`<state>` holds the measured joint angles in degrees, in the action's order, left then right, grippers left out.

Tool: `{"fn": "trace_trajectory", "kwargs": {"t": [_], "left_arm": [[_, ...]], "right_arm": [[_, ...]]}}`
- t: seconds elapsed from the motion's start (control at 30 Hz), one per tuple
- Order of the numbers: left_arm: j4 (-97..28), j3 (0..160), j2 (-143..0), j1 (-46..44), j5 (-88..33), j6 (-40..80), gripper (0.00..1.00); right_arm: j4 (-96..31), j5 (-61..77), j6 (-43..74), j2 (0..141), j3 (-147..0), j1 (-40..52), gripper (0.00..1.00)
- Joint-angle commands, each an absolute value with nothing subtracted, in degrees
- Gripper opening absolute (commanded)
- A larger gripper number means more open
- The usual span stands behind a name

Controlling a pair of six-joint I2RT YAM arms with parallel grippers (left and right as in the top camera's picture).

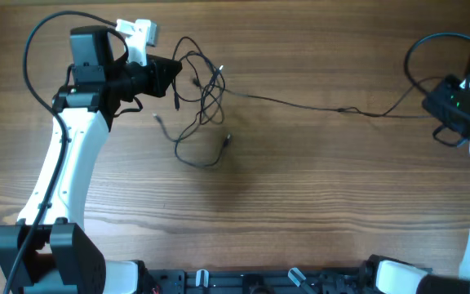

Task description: Untangle cables

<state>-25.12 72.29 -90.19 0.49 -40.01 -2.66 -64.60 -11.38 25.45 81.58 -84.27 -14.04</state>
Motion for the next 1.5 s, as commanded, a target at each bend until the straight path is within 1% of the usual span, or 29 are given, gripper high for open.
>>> {"fn": "trace_trajectory", "kwargs": {"t": [0.0, 0.13, 0.27, 0.37, 0.4, 0.47, 0.53, 0.6, 0.63, 0.73, 0.87, 0.9, 0.97, 1.03, 1.17, 1.27, 1.4, 1.47], "left_arm": [[-25.1, 72.5, -88.7, 0.5, -47.6, -2.5, 0.04], [-25.1, 72.5, -88.7, -4.4, -50.4, -2.5, 0.04], [-22.4, 72.5, -88.7, -12.1, -51.4, -2.4, 0.04], [-12.9, 72.5, -88.7, -17.6, -51.9, 5.5, 0.04], [-9.9, 72.5, -88.7, -18.3, -51.9, 8.1, 0.04], [-0.1, 72.5, -88.7, -19.5, -52.1, 17.3, 0.04], [9.5, 72.5, -88.7, -19.8, -55.8, 23.8, 0.04], [14.4, 72.5, -88.7, -19.8, -56.9, 28.0, 0.05], [15.6, 72.5, -88.7, -19.8, -57.3, 29.4, 0.05], [15.5, 72.5, -88.7, -19.8, -60.4, 29.7, 0.05], [15.7, 72.5, -88.6, -20.3, -66.2, 30.7, 0.05], [15.7, 72.5, -88.5, -20.4, -67.1, 30.7, 0.05], [15.7, 72.5, -88.1, -20.9, -68.2, 30.8, 0.05], [15.9, 72.5, -87.7, -21.6, -68.6, 30.7, 0.05], [17.1, 72.5, -85.7, -22.3, -69.5, 30.9, 0.05], [17.2, 72.5, -83.7, -22.2, -69.4, 30.9, 0.05], [17.2, 72.5, -83.2, -22.2, -69.4, 30.9, 0.05], [17.3, 72.5, -83.2, -22.2, -69.4, 30.9, 0.05]], "right_arm": [[-63.7, -2.1, 18.4, 84.8, -84.8, -13.9, 1.0], [-61.1, 10.3, 10.2, 84.3, -84.8, -13.8, 1.0], [-60.9, 26.7, 1.2, 84.3, -84.8, -13.7, 1.0], [-61.0, 35.1, -1.5, 84.3, -84.8, -13.7, 1.0], [-61.2, 35.3, -1.2, 84.4, -84.7, -13.7, 1.0], [-62.4, 35.2, -0.2, 84.7, -84.5, -13.7, 1.0], [-61.5, 35.0, 1.4, 84.8, -82.7, -13.6, 1.0], [-59.5, 35.3, 1.0, 84.8, -80.2, -12.9, 1.0], [-57.5, 37.6, -1.7, 84.8, -77.8, -11.5, 1.0], [-52.6, 42.1, -4.3, 84.9, -74.3, -7.9, 1.0], [-46.4, 41.3, -1.8, 84.9, -72.8, -1.7, 0.99], [-45.4, 38.0, 0.7, 84.9, -72.8, -0.7, 0.97], [-43.8, 33.9, 3.8, 84.9, -72.7, 0.6, 0.96], [-42.7, 33.9, 4.5, 84.9, -72.7, 1.3, 0.91], [-41.1, 34.0, 4.7, 85.0, -72.6, 1.7, 0.89], [-38.4, 38.2, 3.4, 85.0, -72.6, 1.7, 0.89], [-34.8, 45.6, 2.5, 85.0, -72.6, 1.7, 0.94], [-34.6, 48.8, 1.3, 85.0, -72.6, 1.7, 0.94]]}}
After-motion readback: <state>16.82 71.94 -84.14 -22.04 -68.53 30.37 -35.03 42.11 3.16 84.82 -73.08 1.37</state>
